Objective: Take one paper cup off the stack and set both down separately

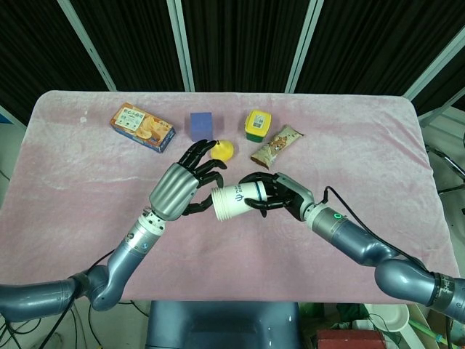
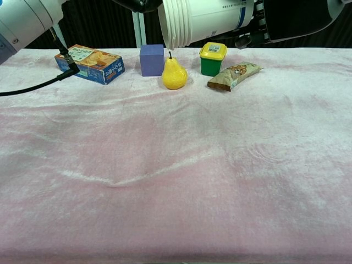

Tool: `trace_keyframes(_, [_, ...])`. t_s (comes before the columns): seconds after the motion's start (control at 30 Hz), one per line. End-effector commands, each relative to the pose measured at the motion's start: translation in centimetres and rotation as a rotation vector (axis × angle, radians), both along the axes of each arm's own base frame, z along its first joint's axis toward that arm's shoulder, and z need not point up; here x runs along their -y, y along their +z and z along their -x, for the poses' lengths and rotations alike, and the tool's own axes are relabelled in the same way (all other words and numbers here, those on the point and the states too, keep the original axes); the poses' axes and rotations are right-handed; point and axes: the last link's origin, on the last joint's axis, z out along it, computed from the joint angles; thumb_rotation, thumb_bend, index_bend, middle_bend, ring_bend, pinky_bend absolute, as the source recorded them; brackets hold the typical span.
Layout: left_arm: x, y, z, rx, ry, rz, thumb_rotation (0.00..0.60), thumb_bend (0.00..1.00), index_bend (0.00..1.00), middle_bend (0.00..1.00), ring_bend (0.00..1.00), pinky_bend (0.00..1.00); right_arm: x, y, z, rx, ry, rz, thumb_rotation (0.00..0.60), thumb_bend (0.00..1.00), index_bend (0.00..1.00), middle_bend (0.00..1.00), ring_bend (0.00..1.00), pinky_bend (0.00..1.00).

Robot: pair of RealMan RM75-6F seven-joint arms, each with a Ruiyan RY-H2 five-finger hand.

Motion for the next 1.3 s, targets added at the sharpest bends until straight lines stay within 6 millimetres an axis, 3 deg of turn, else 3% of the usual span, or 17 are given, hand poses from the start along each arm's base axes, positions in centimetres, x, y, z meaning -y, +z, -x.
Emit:
trace_keyframes(0.03, [-0.1,0.1,0.1,0.002,0.005,-0.003,0.6,0.64,0.64,0.34,0.0,0.09,0.0,0.0,0.1,-0.002,-0.001,-0.001,0.6,0.41,0.65,0.55,0.65,0.67])
trace_keyframes(0.17, [-0.2,0.3,0.3,0.005,0.015,-0.007,0.6,0.65,0.65,0.34,0.0,0.09,0.0,0.1,0.3,-0.012,-0.001,0.007,0.6,0.42,0.67,0.57,0.66,0.68])
trace_keyframes(0.5, [-0.5,0.4,0.9,0.0,0.018,-0.015,0.6,0.66,0.64,0.34,0.0,0.09,0.1,0.2,0.7,-0.04,-0.012,0.034,0.6,0.63,0.86,0.72,0.81,0.83])
trace_keyframes(0.9, [-0.7,2.4,3.9,-0.011,0.061,-0.049,0.6,0.65,0.63,0.33,0.0,0.09,0.5,2.0,3.7,-0.097,-0.048,0.132,0.6,0.64,0.86,0.72,0.82,0.84])
trace_keyframes(1.13, [-0.2,4.6,8.6,-0.287,0.131,-0.09,0.6,0.64,0.62,0.32,0.0,0.09,0.0,2.7,8.2,-0.451,0.141,0.352,0.6,0.63,0.86,0.72,0.82,0.83])
trace_keyframes(1.2, [-0.3,5.3,10.7,-0.469,0.165,-0.128,0.6,0.64,0.62,0.32,0.0,0.08,-0.1,2.5,10.1,-0.667,0.268,0.444,0.6,0.63,0.86,0.71,0.81,0.83])
trace_keyframes(1.23, [-0.3,5.9,11.8,-0.591,0.184,-0.162,0.6,0.64,0.62,0.32,0.0,0.08,-0.4,1.8,11.2,-0.812,0.353,0.515,0.6,0.63,0.86,0.71,0.81,0.82])
trace_keyframes(1.3, [-0.3,6.4,12.7,-0.703,0.213,-0.196,0.6,0.64,0.61,0.31,0.0,0.07,-0.8,0.5,11.9,-0.939,0.417,0.58,0.6,0.63,0.86,0.69,0.79,0.81])
